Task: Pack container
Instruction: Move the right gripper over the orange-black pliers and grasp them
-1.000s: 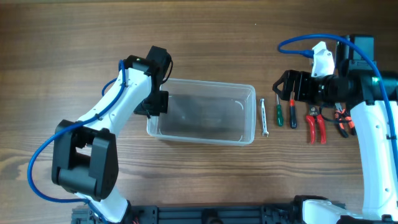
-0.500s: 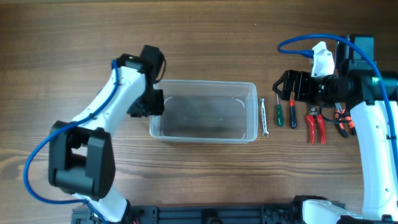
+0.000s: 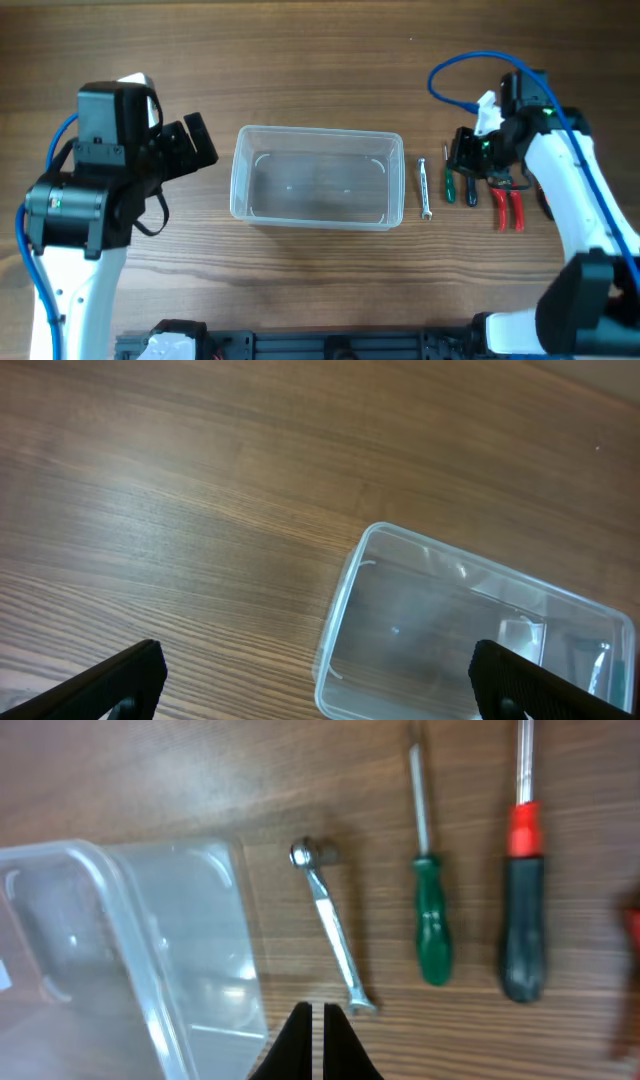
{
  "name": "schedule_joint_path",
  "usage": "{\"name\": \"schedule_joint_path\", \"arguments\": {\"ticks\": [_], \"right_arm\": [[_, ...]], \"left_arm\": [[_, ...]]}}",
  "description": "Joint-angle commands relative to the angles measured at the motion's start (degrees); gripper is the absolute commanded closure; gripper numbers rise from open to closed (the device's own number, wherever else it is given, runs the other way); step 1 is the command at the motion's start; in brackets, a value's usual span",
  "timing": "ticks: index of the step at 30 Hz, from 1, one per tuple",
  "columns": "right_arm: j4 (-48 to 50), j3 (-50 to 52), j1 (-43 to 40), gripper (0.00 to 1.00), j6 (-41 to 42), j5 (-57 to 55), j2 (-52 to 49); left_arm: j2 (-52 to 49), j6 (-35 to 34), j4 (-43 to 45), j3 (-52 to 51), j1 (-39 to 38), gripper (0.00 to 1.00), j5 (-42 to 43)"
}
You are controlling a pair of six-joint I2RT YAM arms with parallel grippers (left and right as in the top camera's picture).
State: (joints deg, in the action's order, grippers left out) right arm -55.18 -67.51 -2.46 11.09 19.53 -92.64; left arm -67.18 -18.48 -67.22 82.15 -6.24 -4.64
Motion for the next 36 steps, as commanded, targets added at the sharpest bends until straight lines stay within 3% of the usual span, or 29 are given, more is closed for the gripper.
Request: {"name": "schedule_joint_path", "arguments": {"ticks": [1,4,8,17,21,24,26,28,29,31,36], "right_arm": [[3.52,0.50,3.87,0.96,-2.10,7.61,-3.58],[8.13,0.50,8.31,0.96,-1.88,7.76,-5.40],[12.94,0.50,11.87,0.96,-0.24,7.54,-5.40],[13.05,-1.53,7.41,0.96,0.83,0.44,-4.39],[10.34,-7.17,-0.52,0.96,-9.46,-0.74,-0.74],[6.38,-13.03,-4.98,0.95,-16.11,-15.54,3.74],[5.53,-13.16,-6.88,0.48,-18.78,-23.41,6.51],[1.31,-12.94,-8.22,0.55,-24.63,-27.10,6.88],[0.37,-12.44,-8.70,0.43,-24.81,-27.02,6.73],[-0.87,-11.41,-10.19,0.30,-26.71,-27.10,6.25],[-1.44,-10.36,-21.92,0.32,-29.07,-23.26,3.26]], "left_arm": [[0.44,0.15,-1.57,0.48,0.35,0.00,0.11],[0.44,4.83,-3.37,0.48,0.35,0.00,4.22],[0.48,4.76,-4.28,0.46,0.35,0.00,4.20],[0.48,4.76,-4.24,0.46,0.35,0.00,4.20],[0.48,4.76,-4.22,0.46,0.35,0.00,4.20],[0.46,4.76,-4.22,0.46,0.35,0.00,4.20],[0.44,4.76,-4.22,0.46,0.35,0.00,4.20],[0.44,4.76,-4.22,0.46,0.37,0.00,4.20],[0.44,4.76,-4.22,0.46,0.37,0.00,4.20],[0.44,4.76,-4.22,0.46,0.37,0.00,4.20],[0.44,4.76,-4.22,0.46,0.37,0.00,4.20]]}}
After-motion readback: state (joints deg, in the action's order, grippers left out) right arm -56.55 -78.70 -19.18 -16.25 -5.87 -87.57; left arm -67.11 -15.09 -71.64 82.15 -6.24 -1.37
